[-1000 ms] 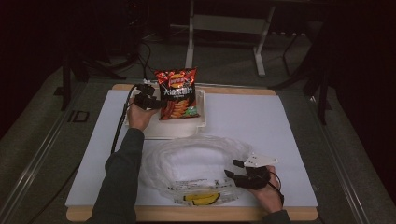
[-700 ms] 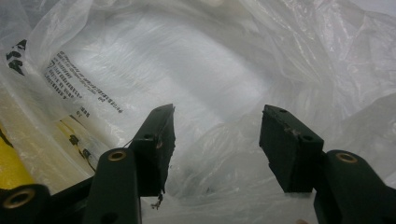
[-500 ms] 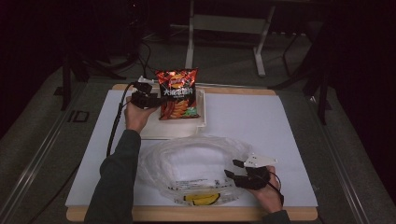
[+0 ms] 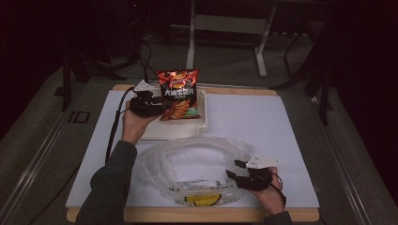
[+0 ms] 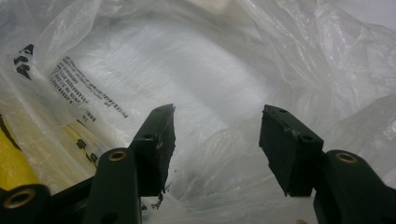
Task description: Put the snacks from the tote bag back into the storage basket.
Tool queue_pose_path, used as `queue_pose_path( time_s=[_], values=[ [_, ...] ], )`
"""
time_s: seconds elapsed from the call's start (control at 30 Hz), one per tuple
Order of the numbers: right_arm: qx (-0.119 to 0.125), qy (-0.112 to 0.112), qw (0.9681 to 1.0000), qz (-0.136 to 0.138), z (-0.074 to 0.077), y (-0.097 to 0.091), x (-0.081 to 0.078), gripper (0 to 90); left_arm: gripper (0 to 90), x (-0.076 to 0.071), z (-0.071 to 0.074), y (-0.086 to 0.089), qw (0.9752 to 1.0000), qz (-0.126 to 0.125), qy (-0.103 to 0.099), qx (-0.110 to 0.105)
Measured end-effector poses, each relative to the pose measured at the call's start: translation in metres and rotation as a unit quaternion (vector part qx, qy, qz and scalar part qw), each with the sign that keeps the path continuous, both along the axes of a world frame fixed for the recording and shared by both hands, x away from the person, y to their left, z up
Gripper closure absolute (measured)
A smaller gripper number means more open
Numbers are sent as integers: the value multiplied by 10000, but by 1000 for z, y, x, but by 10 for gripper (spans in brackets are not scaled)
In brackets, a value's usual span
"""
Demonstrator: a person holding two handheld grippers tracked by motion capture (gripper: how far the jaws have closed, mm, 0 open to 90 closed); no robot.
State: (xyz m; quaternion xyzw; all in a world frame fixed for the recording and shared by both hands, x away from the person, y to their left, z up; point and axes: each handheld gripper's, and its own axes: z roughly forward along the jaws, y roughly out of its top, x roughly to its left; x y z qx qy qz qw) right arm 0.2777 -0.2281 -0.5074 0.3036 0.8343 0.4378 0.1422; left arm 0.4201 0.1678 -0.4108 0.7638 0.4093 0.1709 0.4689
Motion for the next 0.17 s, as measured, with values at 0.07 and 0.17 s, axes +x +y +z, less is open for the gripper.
queue_pose_path(
  time_s=[0.07, 0.17],
  values=[
    [-14, -12, 10000, 8, 0, 1, 0, 449, 486, -8, 3, 0, 9999, -74, -79, -24],
    [-12, -18, 10000, 30, 3, 1, -1, 449, 476, -16, 7, -1, 9997, -133, -169, 83]
  ],
)
